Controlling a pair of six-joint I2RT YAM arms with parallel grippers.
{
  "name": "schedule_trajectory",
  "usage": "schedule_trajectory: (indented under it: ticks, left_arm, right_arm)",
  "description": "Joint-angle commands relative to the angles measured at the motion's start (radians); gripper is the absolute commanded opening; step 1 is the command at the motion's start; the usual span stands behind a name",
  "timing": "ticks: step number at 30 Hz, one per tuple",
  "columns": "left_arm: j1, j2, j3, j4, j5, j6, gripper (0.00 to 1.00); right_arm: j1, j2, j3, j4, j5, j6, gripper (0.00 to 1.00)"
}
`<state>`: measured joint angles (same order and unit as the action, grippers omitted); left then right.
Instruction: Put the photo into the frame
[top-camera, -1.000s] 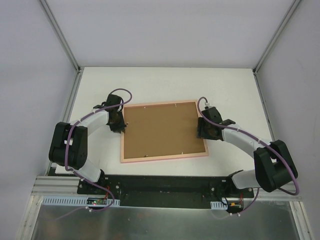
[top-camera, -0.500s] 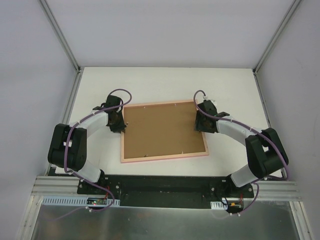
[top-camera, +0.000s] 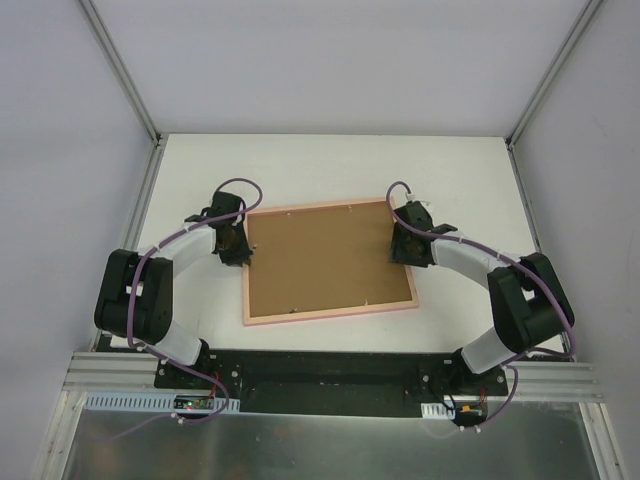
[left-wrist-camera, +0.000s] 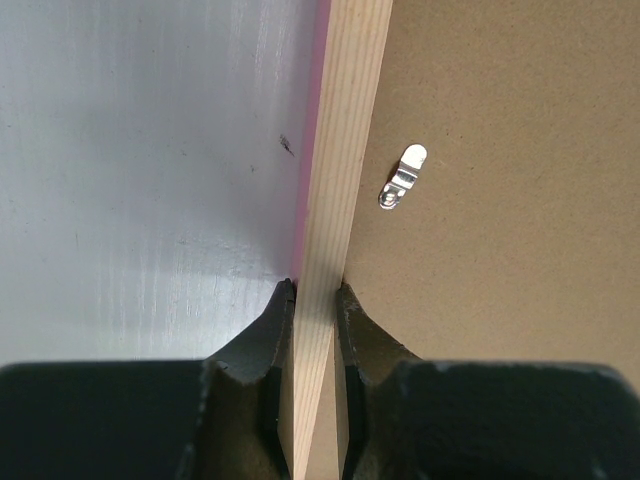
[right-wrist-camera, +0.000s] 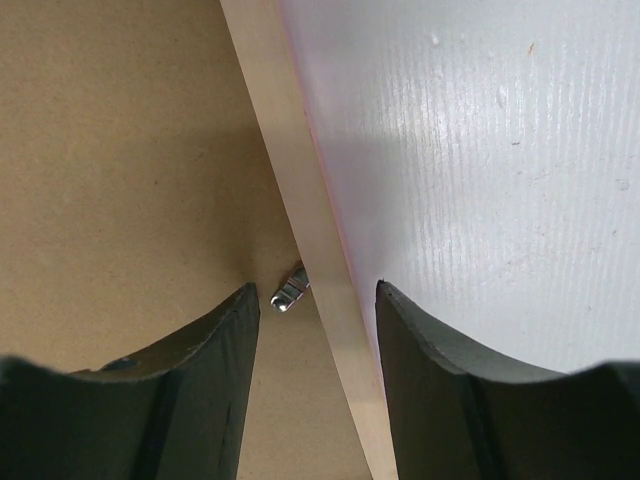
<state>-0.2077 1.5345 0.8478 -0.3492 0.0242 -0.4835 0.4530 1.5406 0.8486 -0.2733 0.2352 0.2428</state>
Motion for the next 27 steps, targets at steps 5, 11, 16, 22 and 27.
schedule_trajectory:
  ticks: [5, 11, 16, 22, 27]
  left_arm:
    - [0.011, -0.010, -0.036, 0.004, -0.004, -0.084, 0.00]
    - [0.011, -0.013, -0.036, 0.010, 0.002, -0.087, 0.00]
    - [0.010, -0.013, -0.038, 0.012, 0.002, -0.089, 0.00]
    - [0.010, -0.014, -0.041, 0.016, 0.009, -0.090, 0.00]
    - [0.010, -0.027, -0.041, 0.019, 0.022, -0.079, 0.00]
  right_arm:
    - [-0.005, 0.023, 0.000, 0.000, 0.026, -0.002, 0.49]
    - [-0.004, 0.033, 0.004, -0.003, 0.032, -0.005, 0.42]
    - [-0.004, 0.039, 0.007, -0.003, 0.030, -0.004, 0.29]
    - [-0.004, 0.044, 0.010, -0.003, 0.026, -0.005, 0.21]
    - [-0.007, 0.041, 0.012, -0.003, 0.024, -0.008, 0.22]
